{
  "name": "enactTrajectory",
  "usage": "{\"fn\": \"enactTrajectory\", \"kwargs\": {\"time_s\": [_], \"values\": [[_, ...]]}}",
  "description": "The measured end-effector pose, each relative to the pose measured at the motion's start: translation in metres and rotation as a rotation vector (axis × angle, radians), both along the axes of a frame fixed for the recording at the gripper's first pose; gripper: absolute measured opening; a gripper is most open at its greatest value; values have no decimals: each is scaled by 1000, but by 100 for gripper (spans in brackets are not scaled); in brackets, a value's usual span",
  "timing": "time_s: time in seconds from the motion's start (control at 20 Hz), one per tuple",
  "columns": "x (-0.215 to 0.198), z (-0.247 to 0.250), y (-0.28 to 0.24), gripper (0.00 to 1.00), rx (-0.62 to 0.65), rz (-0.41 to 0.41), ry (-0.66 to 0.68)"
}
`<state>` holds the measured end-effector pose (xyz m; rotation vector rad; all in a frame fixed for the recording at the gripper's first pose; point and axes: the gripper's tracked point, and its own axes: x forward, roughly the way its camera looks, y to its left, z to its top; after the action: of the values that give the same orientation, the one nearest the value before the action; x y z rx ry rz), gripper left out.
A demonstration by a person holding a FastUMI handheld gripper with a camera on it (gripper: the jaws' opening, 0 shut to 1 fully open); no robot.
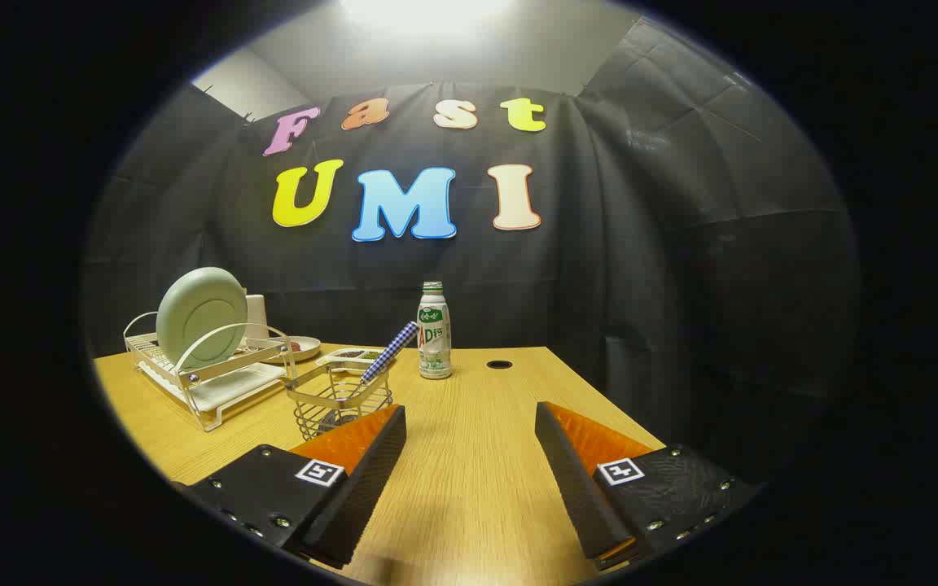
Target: Take the plate from the dish rack, then take the spoon from the basket and place it into the plate.
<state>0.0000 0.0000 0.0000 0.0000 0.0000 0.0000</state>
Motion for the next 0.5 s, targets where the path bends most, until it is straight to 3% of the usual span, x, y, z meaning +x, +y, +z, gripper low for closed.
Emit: {"fn": "enactTrajectory", "kwargs": {"time_s": [0.25,0.5], "values": [[6,0,-1,97,2,-9,-1],[68,-6,-5,98,47,-3,46]]}}
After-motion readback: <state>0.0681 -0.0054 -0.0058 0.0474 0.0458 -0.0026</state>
